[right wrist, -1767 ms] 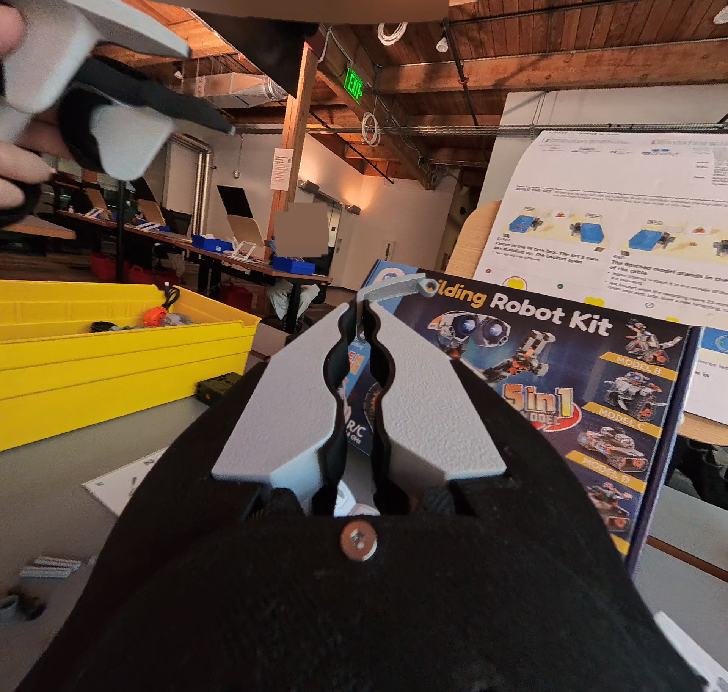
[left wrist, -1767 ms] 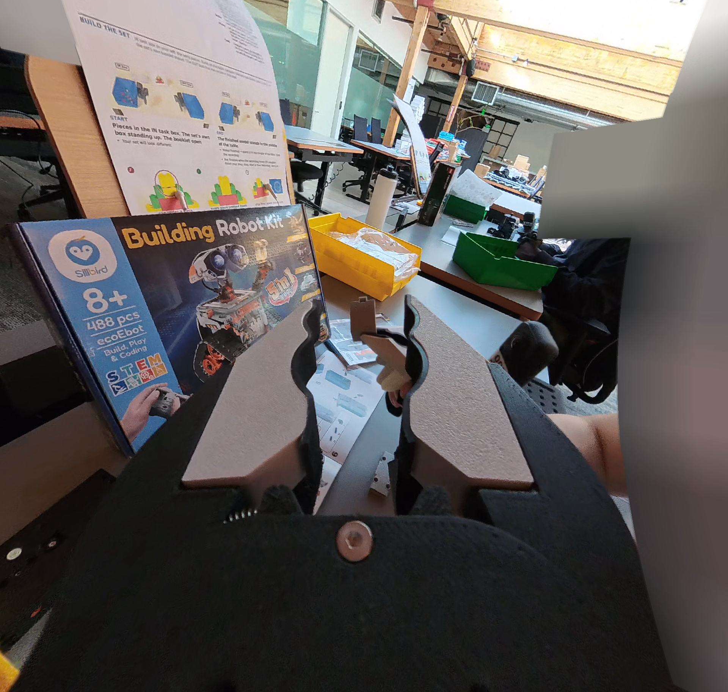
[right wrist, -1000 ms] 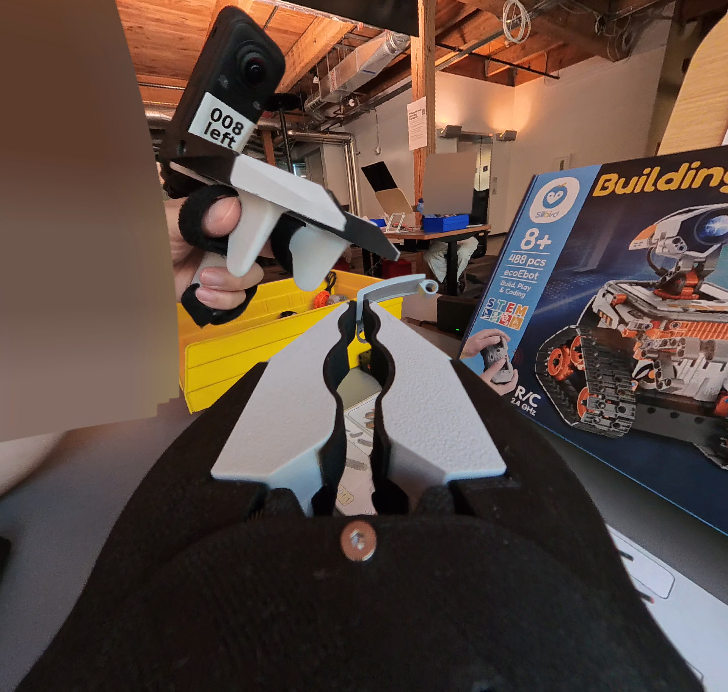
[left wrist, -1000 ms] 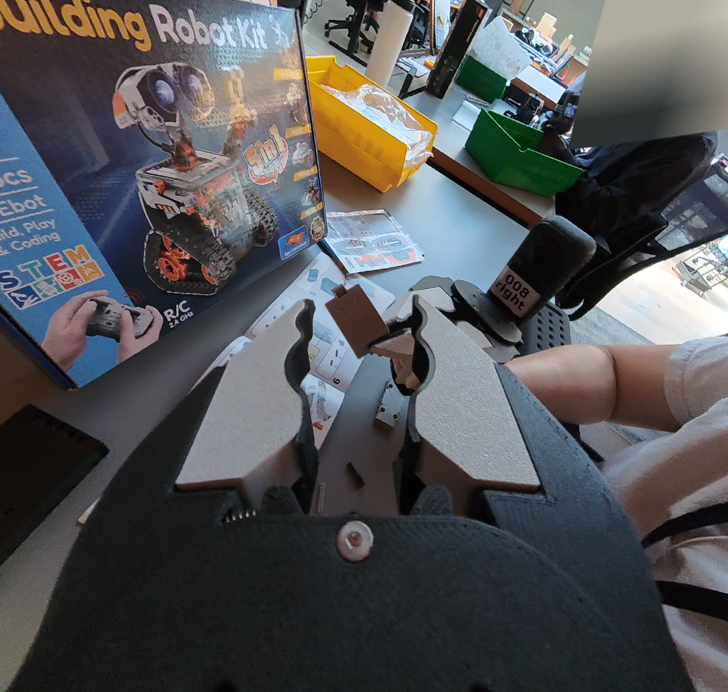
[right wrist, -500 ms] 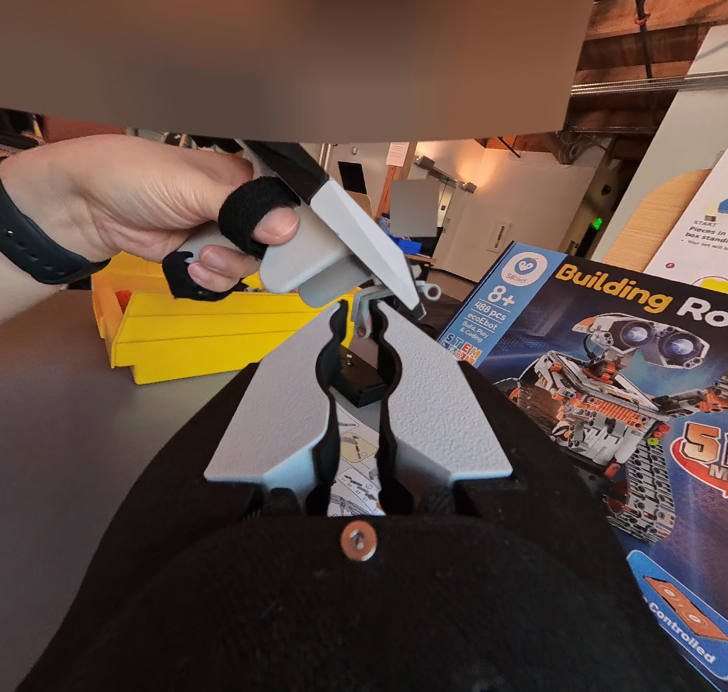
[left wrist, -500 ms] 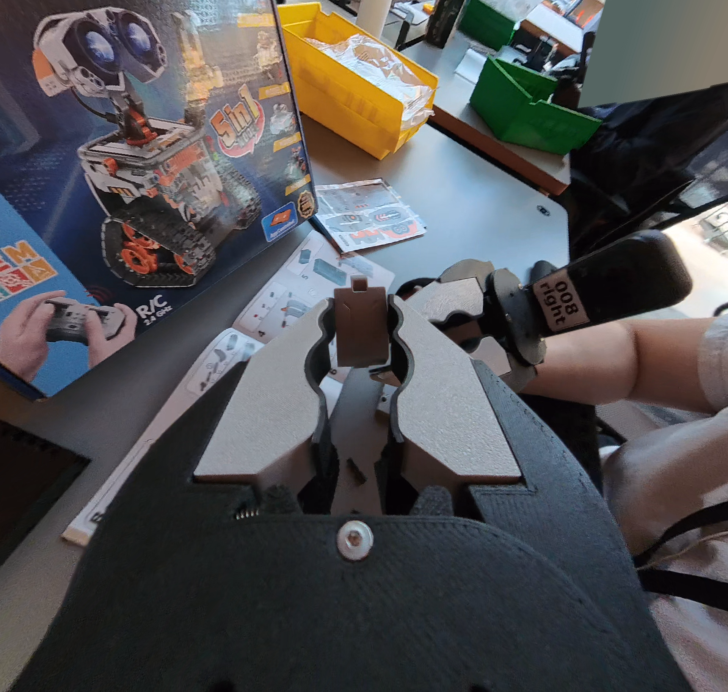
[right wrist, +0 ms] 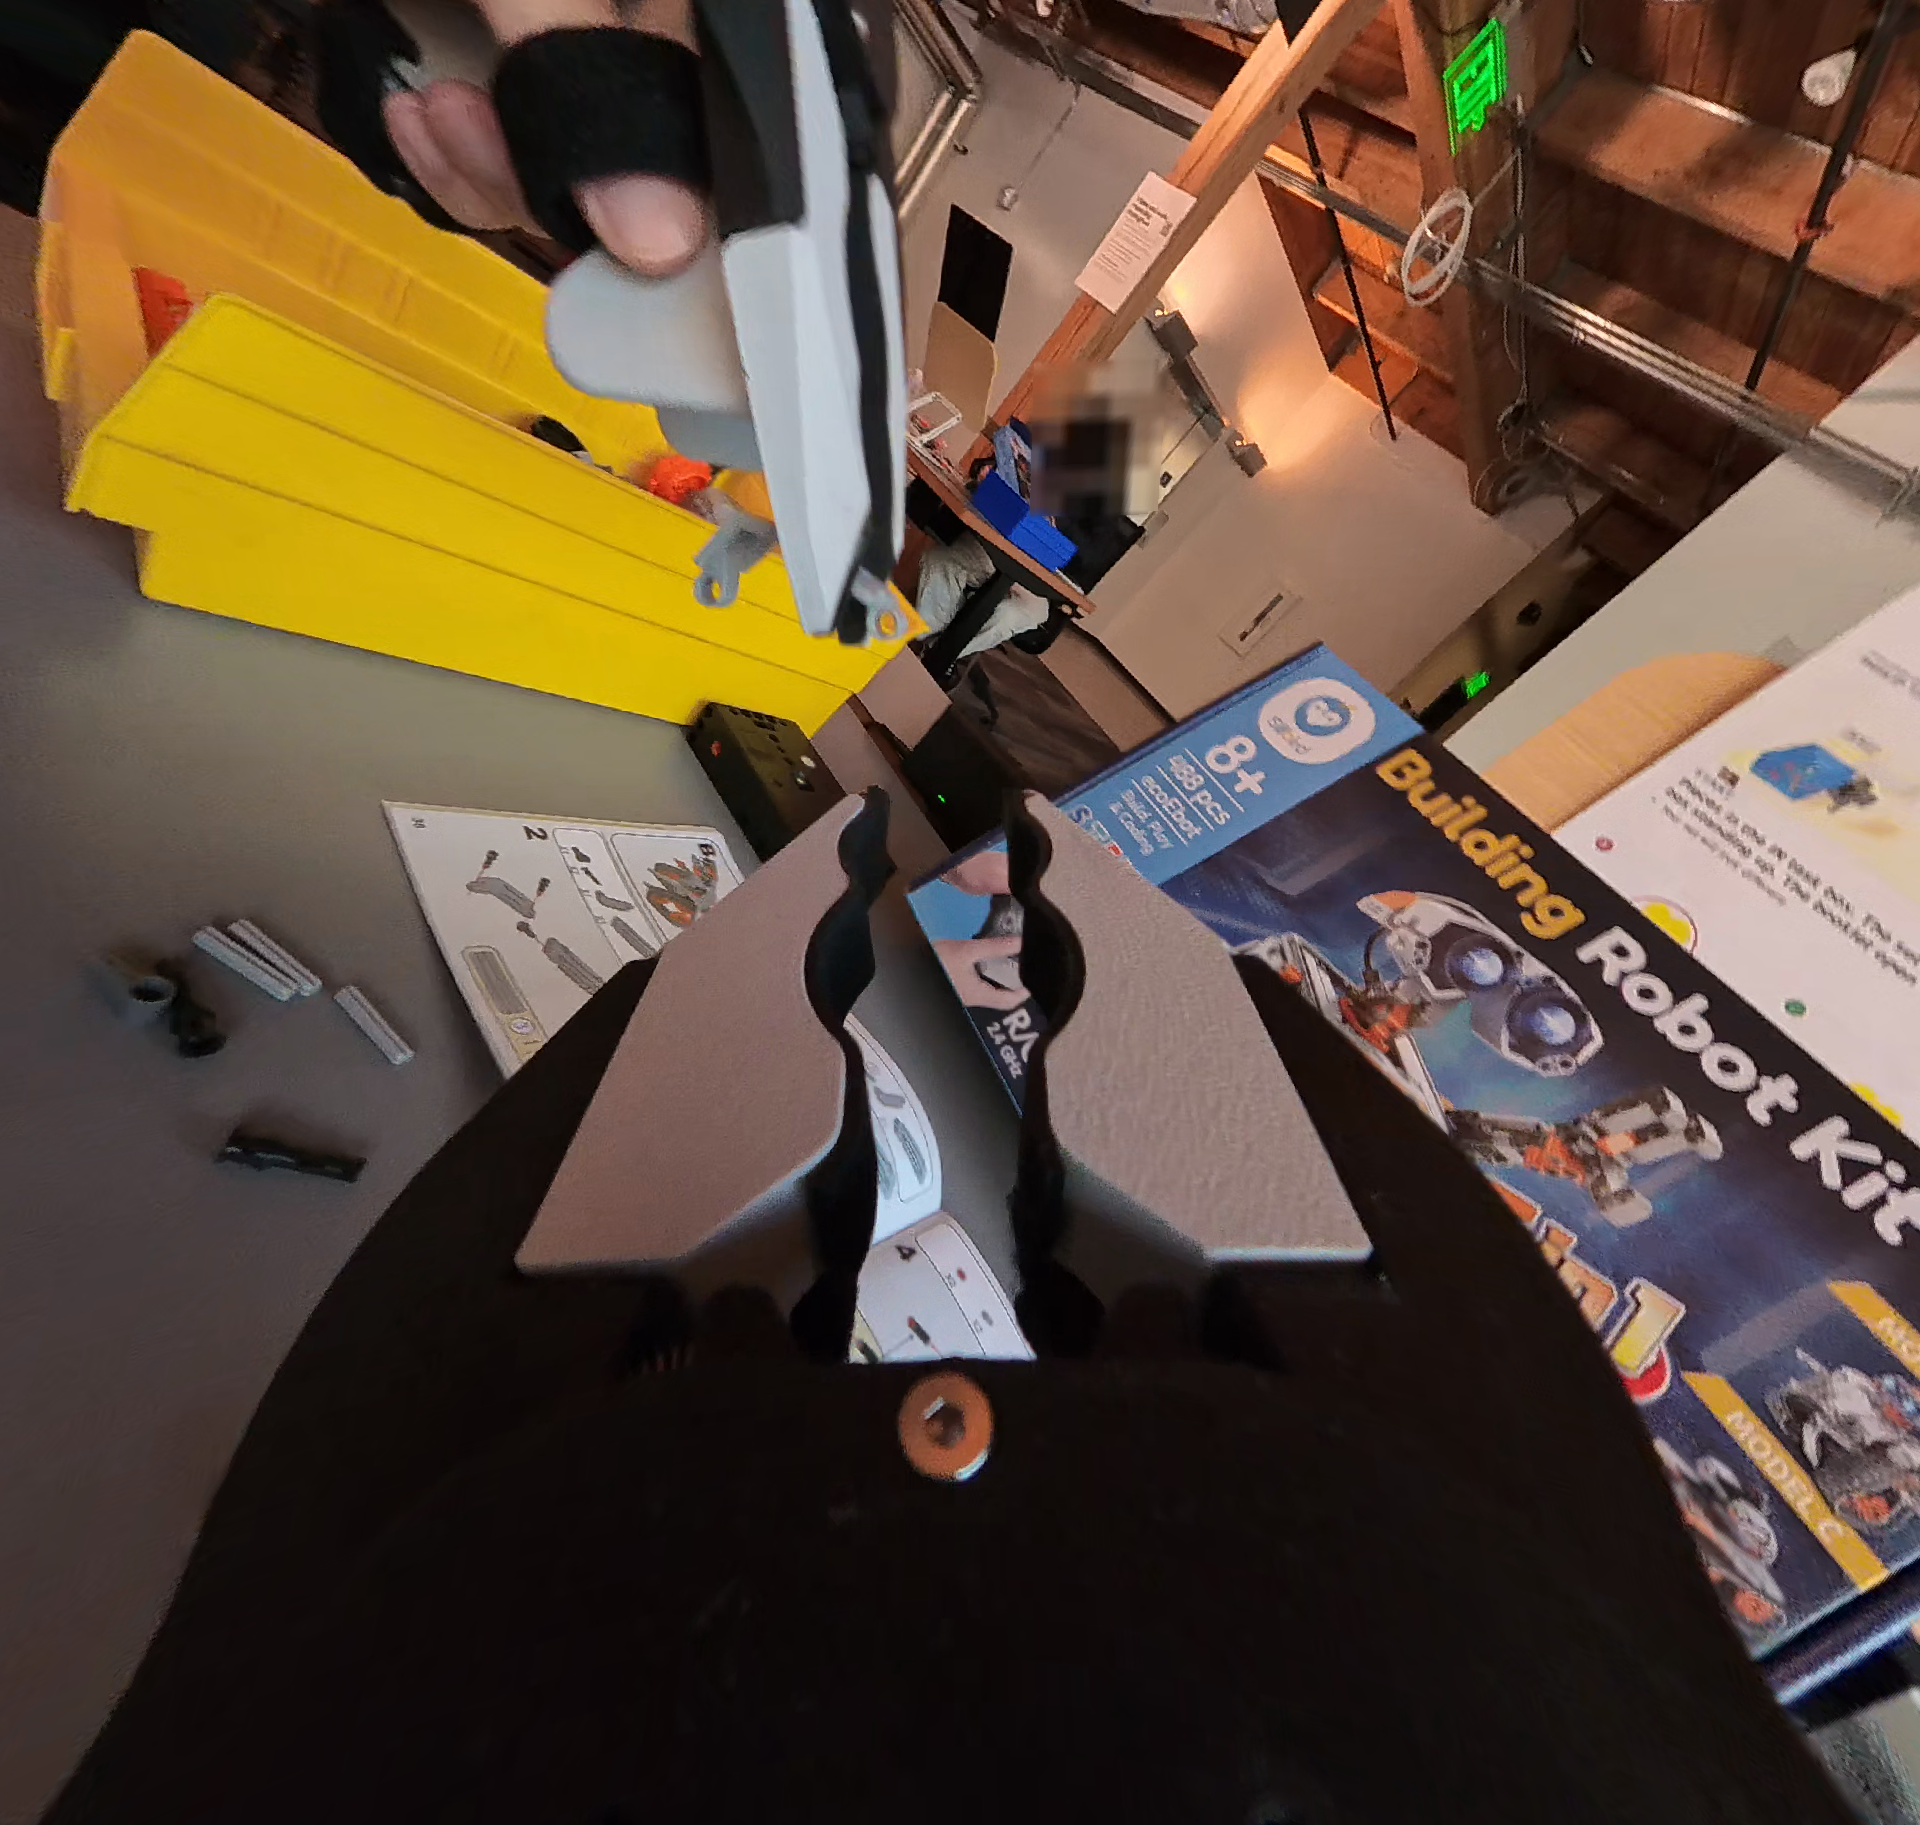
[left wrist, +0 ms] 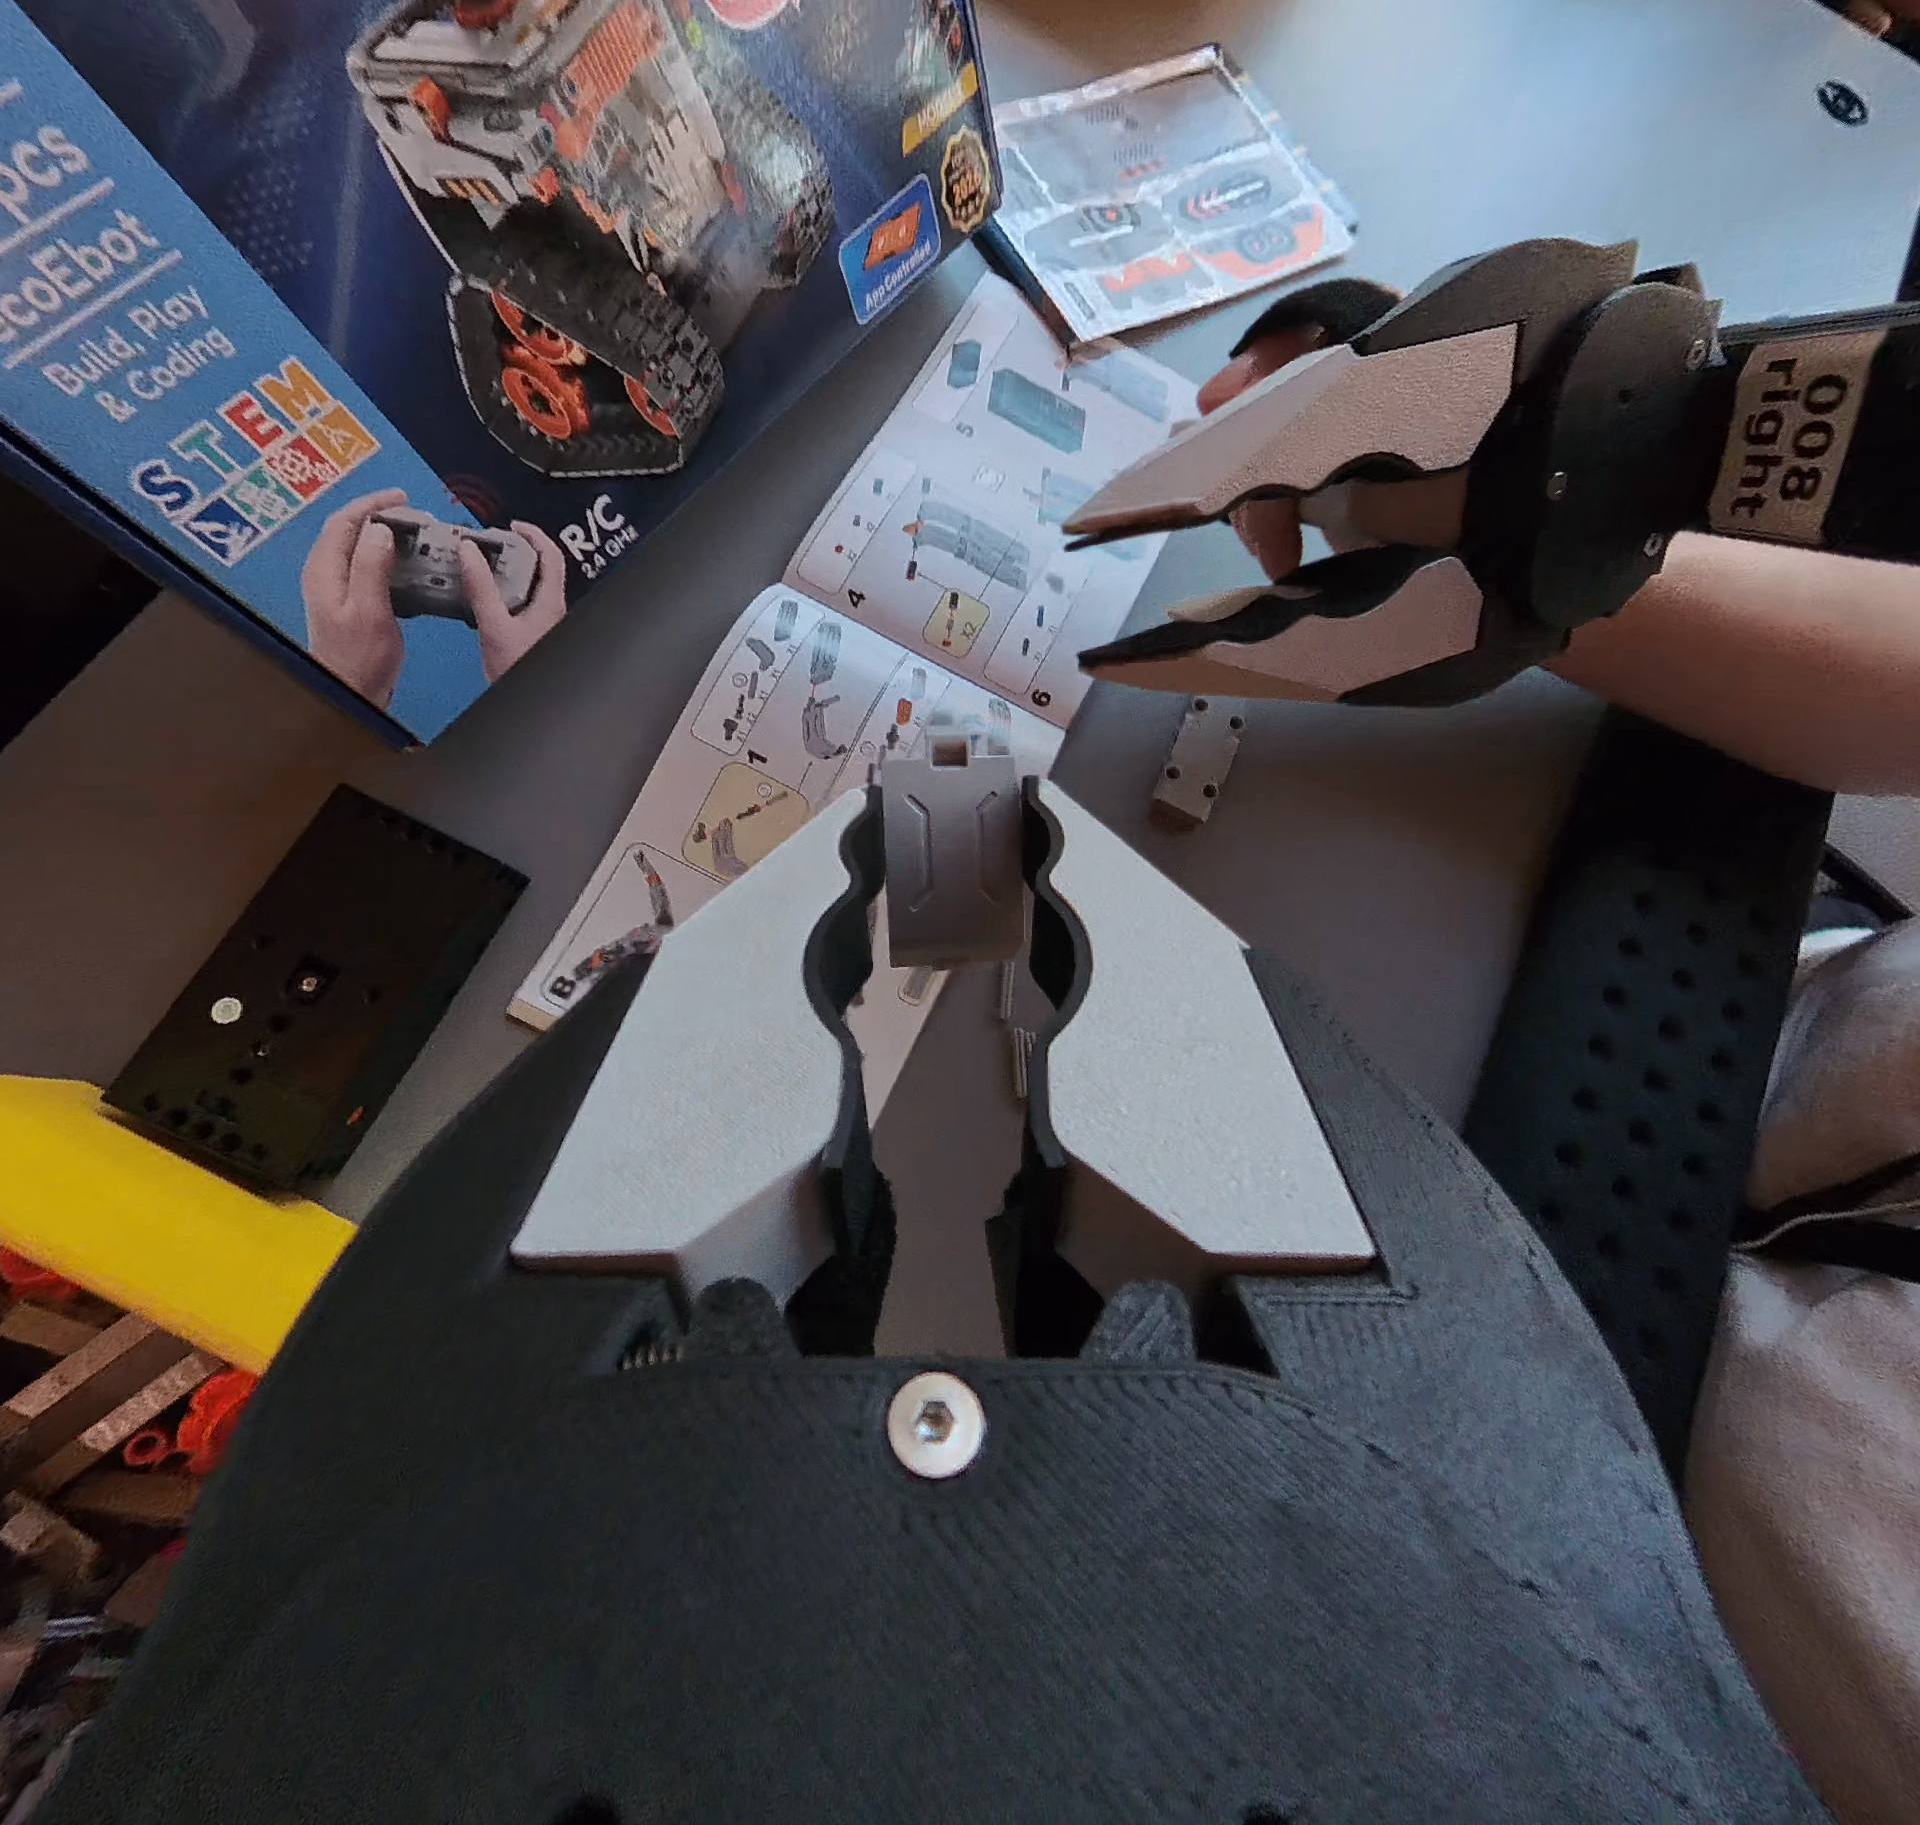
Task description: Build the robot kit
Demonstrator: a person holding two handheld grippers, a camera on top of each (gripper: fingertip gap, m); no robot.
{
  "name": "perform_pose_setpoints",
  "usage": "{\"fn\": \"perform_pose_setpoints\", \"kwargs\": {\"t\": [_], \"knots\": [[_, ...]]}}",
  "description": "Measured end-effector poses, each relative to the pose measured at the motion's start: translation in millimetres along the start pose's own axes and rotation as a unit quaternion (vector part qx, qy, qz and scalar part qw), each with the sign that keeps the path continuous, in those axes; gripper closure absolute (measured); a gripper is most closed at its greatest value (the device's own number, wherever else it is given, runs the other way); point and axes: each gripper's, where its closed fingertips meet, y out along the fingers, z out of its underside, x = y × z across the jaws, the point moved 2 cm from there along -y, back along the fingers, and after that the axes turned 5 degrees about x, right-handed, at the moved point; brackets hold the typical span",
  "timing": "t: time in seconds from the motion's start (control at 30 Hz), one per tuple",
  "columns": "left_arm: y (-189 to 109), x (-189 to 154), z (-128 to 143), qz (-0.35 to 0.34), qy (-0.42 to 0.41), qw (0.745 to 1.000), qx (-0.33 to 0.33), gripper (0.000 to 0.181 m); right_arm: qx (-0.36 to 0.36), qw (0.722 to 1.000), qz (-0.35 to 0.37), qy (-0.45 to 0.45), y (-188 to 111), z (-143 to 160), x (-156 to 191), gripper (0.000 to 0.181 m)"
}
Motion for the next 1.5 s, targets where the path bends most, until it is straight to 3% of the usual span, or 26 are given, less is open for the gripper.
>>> {"fn": "perform_pose_setpoints", "kwargs": {"t": [0.13, 0.23, 0.4, 0.77, 0.87, 0.93, 1.03, 1.23, 1.37, 1.5], "knots": [[16, -10, 8, 0.028, 0.008, 0.999, 0.042, 0.156, -0.002, 0.999, -0.008, -0.043, 3, -10, 18, 0.159], [27, -16, 13, 0.025, 0.036, 0.996, 0.071, 0.156, 0.002, 0.996, 0.025, -0.083, 3, -14, 18, 0.155], [33, -18, 17, 0.016, 0.051, 0.995, 0.089, 0.156, 0.011, 0.993, 0.01, -0.117, 3, -13, 25, 0.158], [27, -28, 16, 0.064, 0.03, 0.994, 0.08, 0.156, 0.036, 0.984, -0.006, -0.176, 8, -4, 39, 0.158], [30, -38, 10, 0.102, 0.014, 0.992, 0.066, 0.156, 0.041, 0.984, -0.006, -0.176, 8, -4, 40, 0.173], [29, -36, 5, 0.105, 0.005, 0.993, 0.048, 0.156, 0.041, 0.986, 0.003, -0.163, 7, -3, 35, 0.175], [15, -31, -9, 0.111, -0.027, 0.993, 0.005, 0.138, 0.031, 0.996, 0.03, -0.075, 3, -3, 9, 0.175], [-51, 0, -42, 0.059, -0.084, 0.98, -0.172, 0.131, 0.007, 0.998, 0.059, 0.023, -11, 12, -32, 0.175], [-77, 2, -48, 0.056, -0.078, 0.967, -0.237, 0.14, 0.014, 0.998, 0.065, 0.023, -12, 20, -39, 0.176], [-85, -4, -55, 0.037, -0.028, 0.962, -0.27, 0.15, 0.026, 0.997, 0.067, -0.042, -9, 17, -29, 0.176]]}}
